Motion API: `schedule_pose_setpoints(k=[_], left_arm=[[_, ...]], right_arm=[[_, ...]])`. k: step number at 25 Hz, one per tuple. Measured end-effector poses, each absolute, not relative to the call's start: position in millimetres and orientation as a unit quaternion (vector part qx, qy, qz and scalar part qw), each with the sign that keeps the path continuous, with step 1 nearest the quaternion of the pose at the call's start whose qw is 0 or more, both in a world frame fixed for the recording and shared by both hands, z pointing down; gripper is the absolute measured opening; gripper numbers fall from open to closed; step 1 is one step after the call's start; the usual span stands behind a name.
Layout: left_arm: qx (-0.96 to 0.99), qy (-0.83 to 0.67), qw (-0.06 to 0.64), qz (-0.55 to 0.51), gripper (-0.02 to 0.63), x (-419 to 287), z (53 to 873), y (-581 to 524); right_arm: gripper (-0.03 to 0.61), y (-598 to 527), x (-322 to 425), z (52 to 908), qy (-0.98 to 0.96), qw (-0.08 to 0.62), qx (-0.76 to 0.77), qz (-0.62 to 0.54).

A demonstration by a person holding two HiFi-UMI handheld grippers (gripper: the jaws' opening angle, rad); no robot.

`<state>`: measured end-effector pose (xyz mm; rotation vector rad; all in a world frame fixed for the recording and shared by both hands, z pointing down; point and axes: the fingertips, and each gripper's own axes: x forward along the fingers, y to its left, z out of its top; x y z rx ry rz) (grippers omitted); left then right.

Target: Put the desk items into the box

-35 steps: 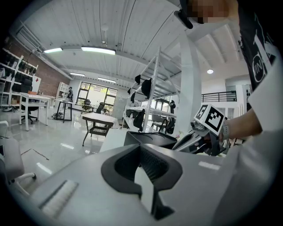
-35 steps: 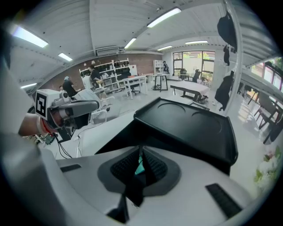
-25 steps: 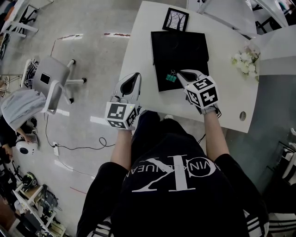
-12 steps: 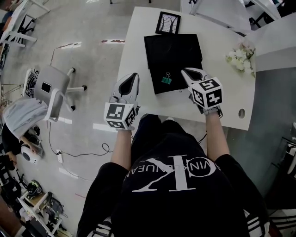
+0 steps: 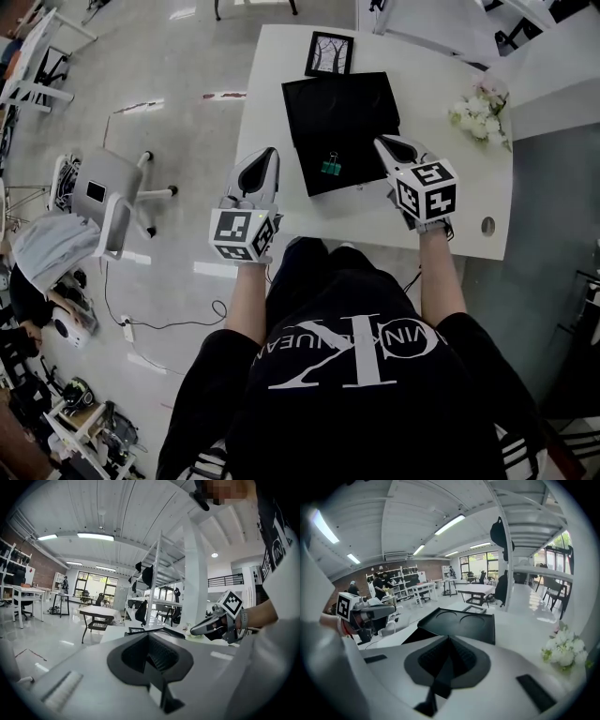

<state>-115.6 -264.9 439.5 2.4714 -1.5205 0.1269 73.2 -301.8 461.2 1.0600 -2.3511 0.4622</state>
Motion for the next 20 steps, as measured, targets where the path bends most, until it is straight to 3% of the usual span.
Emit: schedule_pose_setpoints(k=[20], left_arm=[[0.846, -0.525, 0.085, 0.026, 0.009, -112, 403, -283]], right_arm=[[0.019, -315, 96, 411, -0.875, 0.184, 0.430, 0.125]])
